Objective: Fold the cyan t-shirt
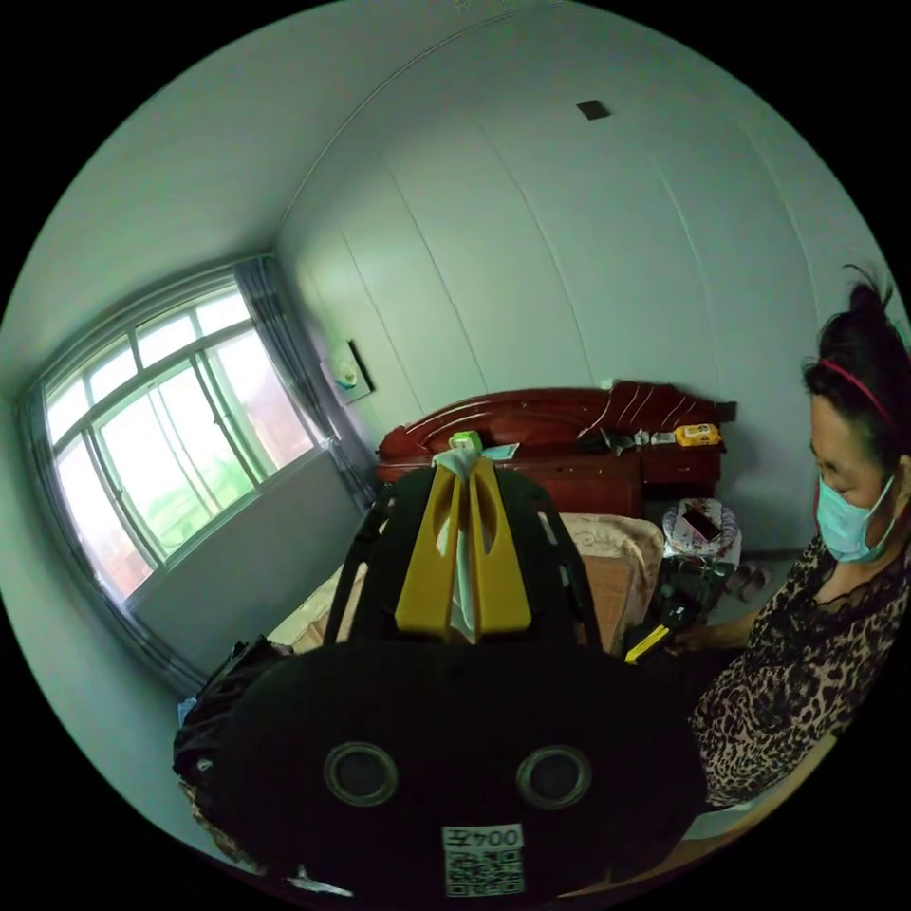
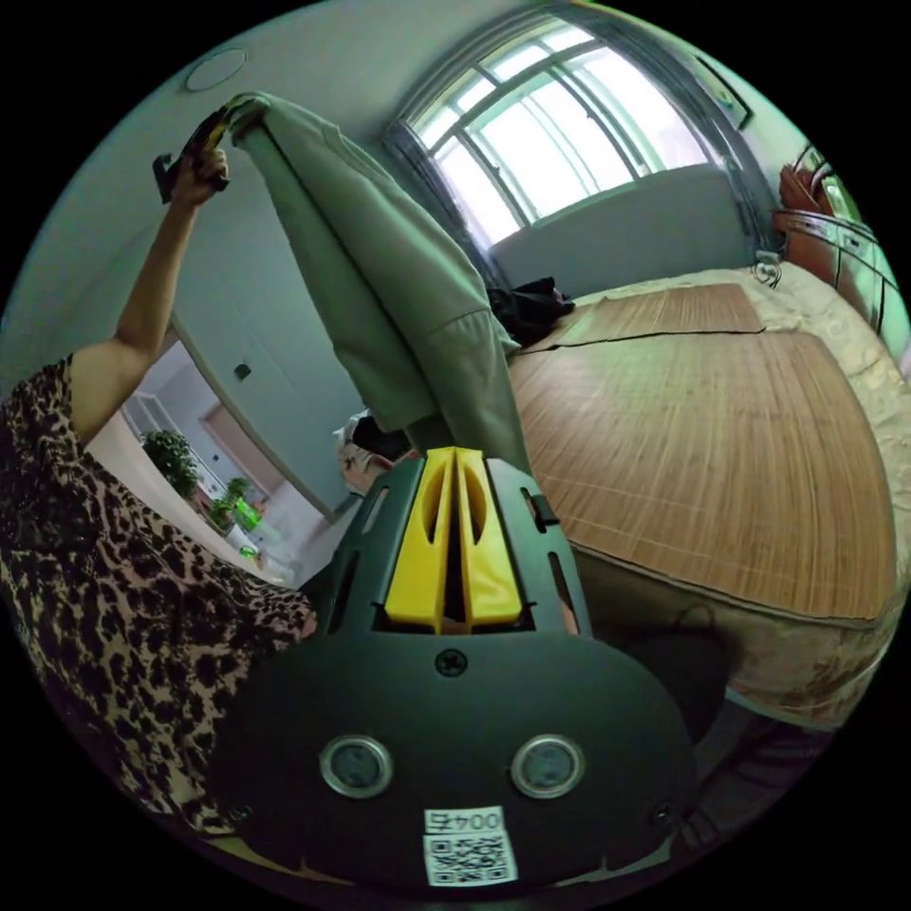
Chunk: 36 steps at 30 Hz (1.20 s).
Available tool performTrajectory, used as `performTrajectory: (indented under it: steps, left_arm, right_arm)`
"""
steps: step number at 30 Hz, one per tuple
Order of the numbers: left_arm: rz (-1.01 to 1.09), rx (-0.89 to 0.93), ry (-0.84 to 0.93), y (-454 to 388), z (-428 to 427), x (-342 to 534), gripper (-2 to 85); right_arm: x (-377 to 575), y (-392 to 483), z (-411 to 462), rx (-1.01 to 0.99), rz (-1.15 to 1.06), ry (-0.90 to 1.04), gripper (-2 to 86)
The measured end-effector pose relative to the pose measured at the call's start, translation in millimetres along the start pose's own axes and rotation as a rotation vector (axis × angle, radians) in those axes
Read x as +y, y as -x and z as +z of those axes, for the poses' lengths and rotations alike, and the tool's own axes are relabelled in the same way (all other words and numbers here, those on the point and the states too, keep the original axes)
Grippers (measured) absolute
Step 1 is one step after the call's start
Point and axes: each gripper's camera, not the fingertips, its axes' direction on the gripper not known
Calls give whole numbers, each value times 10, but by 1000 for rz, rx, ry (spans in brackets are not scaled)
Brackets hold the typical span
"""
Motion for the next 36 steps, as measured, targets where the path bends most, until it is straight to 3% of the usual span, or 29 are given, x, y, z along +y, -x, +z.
performTrajectory:
  steps: [3,7,12,15,17,19,22,24,31,32,34,36]
  left_arm:
    - [12,50,-46,13,-90,-101,32]
    - [-9,77,-81,85,-175,-189,32]
    - [-32,125,-110,146,-178,-159,32]
    - [-26,162,-117,155,-168,-148,31]
    - [-6,204,-134,158,-185,-142,30]
    - [12,236,-148,168,-214,-142,30]
    - [36,298,-180,215,-274,-136,29]
    - [49,351,-213,267,-331,-119,28]
    - [87,412,-224,437,-480,-18,27]
    - [85,399,-214,484,-500,23,28]
    - [81,371,-188,571,-528,101,28]
    - [63,314,-147,738,-580,246,29]
  right_arm:
    - [-16,242,-117,90,-103,-59,71]
    - [80,573,-322,246,-202,-237,62]
    - [152,608,-509,104,-213,-288,11]
    - [224,680,-742,158,-160,-425,9]
    - [257,678,-932,116,-133,-527,37]
    - [224,635,-1121,7,-142,-597,165]
    - [17,529,-1167,-64,-116,-487,290]
    - [-100,483,-1148,-123,-134,-450,301]
    - [-790,430,-722,-443,-207,-244,244]
    - [-830,458,-670,-479,-225,-226,214]
    - [-955,649,-511,-599,-312,-151,69]
    - [-1000,756,-513,-563,-340,-180,14]
